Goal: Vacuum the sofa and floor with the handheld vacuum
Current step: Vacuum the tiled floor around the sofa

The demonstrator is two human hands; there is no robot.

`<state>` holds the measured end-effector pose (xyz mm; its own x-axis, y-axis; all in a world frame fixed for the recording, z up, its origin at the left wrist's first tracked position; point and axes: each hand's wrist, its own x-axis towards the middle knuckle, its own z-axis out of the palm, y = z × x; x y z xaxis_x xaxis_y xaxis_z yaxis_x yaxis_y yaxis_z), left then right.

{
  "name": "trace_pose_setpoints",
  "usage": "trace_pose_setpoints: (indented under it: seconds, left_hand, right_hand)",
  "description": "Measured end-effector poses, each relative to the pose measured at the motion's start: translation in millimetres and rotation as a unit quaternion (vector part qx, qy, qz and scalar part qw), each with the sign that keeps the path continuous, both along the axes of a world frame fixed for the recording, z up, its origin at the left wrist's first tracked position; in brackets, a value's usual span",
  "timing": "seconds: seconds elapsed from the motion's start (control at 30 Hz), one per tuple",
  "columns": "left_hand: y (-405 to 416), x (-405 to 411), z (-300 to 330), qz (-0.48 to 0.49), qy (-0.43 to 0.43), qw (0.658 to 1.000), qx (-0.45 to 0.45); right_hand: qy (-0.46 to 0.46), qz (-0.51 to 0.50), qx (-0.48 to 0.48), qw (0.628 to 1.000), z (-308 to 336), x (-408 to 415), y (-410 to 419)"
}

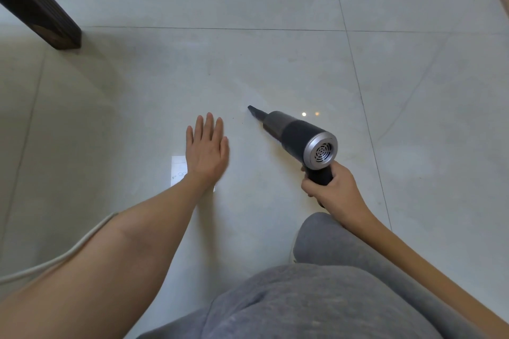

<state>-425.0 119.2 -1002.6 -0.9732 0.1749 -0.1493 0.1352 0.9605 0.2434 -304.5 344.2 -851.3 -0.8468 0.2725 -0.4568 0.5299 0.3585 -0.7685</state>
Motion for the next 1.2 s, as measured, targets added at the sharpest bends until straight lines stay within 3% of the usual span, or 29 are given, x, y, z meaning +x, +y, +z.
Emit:
trace_pose_setpoints:
  seconds: [0.2, 0.47, 1.2]
  left_hand:
    - [12, 0, 5, -0.018, 0.002, 1.000, 0.010]
    - [44, 11, 8, -0.064, 0.004, 0.998, 0.022]
    - [67, 21, -1, -0.095, -0.006, 0.995, 0.004]
  right_hand:
    - [0.010, -0.056, -0.046, 0.997, 14, -1, 8]
    - [0.030, -0.133, -0.027, 0.990, 27, 33, 34]
    - [0.000, -0.094, 0.063, 0.994, 6, 64, 45]
